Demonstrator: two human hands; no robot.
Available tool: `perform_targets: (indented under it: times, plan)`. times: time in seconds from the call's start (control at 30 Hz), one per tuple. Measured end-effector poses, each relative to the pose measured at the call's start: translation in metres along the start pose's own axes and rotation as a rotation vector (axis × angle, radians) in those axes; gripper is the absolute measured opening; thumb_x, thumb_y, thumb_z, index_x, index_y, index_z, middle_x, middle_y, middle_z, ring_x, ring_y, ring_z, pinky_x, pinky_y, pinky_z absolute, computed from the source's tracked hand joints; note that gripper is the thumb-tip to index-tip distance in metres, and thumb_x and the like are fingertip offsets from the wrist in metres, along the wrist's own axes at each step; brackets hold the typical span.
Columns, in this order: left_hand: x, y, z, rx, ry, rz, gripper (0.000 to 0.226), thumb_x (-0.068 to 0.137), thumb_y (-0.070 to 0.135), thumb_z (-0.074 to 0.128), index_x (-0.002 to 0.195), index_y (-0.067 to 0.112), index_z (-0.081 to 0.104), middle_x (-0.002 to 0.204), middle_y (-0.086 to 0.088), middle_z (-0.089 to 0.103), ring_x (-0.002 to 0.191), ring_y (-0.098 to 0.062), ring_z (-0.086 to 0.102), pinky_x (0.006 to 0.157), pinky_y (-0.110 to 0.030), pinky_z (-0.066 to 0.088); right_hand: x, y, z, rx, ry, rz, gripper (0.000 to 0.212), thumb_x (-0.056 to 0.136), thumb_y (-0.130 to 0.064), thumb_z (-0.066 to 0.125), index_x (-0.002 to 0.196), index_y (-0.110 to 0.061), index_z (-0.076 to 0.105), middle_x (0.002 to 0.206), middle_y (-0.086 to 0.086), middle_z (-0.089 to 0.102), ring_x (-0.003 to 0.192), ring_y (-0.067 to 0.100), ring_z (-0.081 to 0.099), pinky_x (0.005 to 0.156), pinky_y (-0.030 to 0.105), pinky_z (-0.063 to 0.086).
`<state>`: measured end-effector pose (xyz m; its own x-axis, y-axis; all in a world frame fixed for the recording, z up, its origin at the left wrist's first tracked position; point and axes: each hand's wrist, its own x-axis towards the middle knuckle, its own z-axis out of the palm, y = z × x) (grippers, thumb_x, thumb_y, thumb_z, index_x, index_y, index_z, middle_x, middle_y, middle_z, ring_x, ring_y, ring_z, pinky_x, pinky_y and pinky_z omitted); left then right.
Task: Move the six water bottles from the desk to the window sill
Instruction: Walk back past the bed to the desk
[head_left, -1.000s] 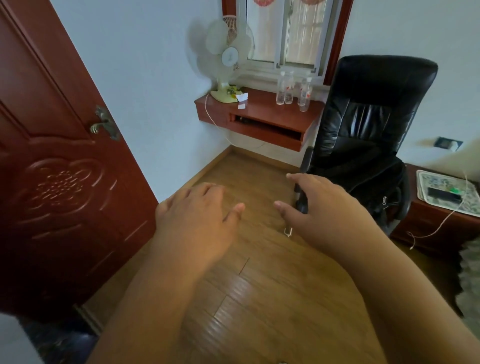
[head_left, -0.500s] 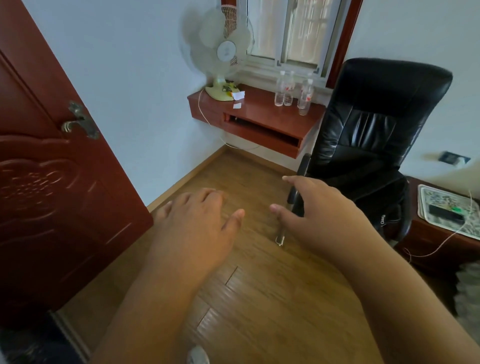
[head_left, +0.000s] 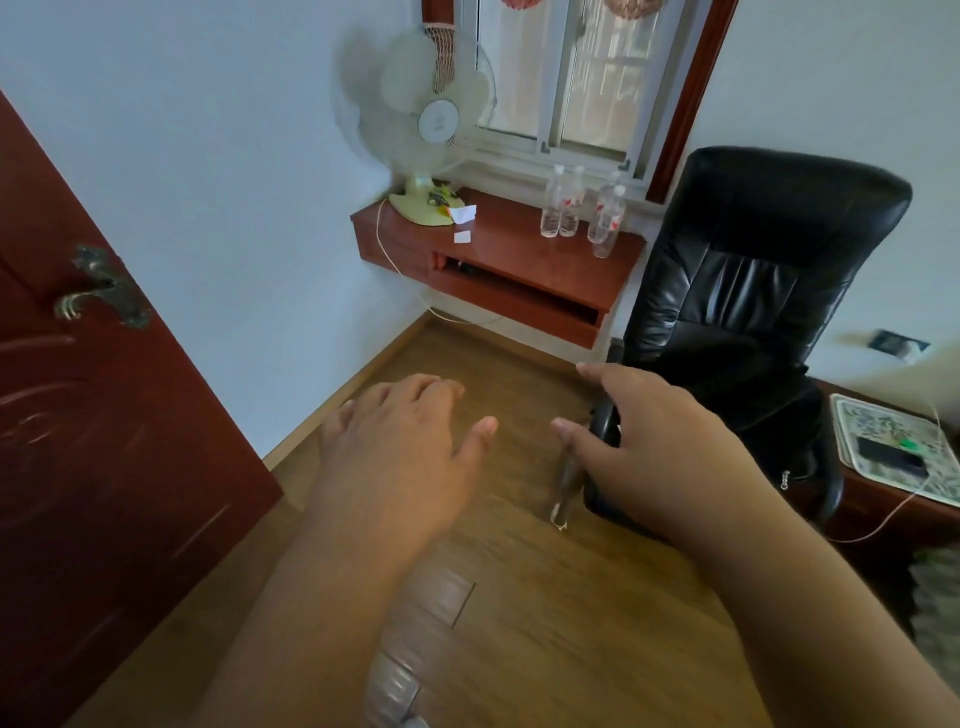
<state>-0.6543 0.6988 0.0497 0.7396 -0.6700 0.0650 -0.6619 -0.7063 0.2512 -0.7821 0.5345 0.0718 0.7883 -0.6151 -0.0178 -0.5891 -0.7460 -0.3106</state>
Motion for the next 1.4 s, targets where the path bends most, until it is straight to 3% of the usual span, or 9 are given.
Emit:
perform_targets:
  times: [0.3, 0.63, 1.2, 1.4]
  plan:
    - [0.058, -0.069, -0.004, -0.005, -0.047, 0.016, 0.056, 0.093, 0.069, 0.028, 0.141, 0.042, 0.036, 0.147, 0.015, 0.041, 0.135, -0.013, 0.036, 0.108, -0.045, 0.030, 0.053, -0.055, 0.031, -0.003, -0.032, 0.036, 0.074, 0.088, -0.067, 0.053, 0.152, -0.038, 0.030, 0.151, -0.011, 0.044, 0.134, 0.016, 0.047, 0.103, 0.047, 0.048]
    - [0.117, -0.096, 0.011, 0.007, -0.069, -0.007, 0.056, 0.091, 0.072, 0.025, 0.138, 0.044, 0.036, 0.144, 0.017, 0.042, 0.133, -0.011, 0.037, 0.104, -0.045, 0.032, 0.124, -0.068, 0.040, 0.020, -0.067, 0.030, 0.074, 0.089, -0.066, 0.054, 0.152, -0.037, 0.029, 0.153, -0.011, 0.042, 0.137, 0.016, 0.044, 0.107, 0.050, 0.044]
    - [0.313, -0.028, 0.002, 0.095, 0.050, -0.068, 0.052, 0.093, 0.067, 0.032, 0.139, 0.042, 0.041, 0.145, 0.015, 0.044, 0.135, -0.015, 0.038, 0.106, -0.047, 0.032, 0.326, -0.006, -0.011, 0.122, -0.024, -0.070, 0.069, 0.091, -0.062, 0.056, 0.151, -0.037, 0.033, 0.153, -0.009, 0.043, 0.134, 0.017, 0.046, 0.107, 0.047, 0.044]
    - [0.364, -0.010, 0.018, 0.074, 0.004, -0.076, 0.054, 0.093, 0.069, 0.031, 0.140, 0.043, 0.038, 0.148, 0.016, 0.041, 0.136, -0.014, 0.036, 0.108, -0.046, 0.030, 0.379, 0.016, -0.022, 0.113, -0.021, -0.053, 0.070, 0.090, -0.063, 0.055, 0.151, -0.038, 0.033, 0.151, -0.008, 0.045, 0.132, 0.019, 0.048, 0.105, 0.051, 0.045]
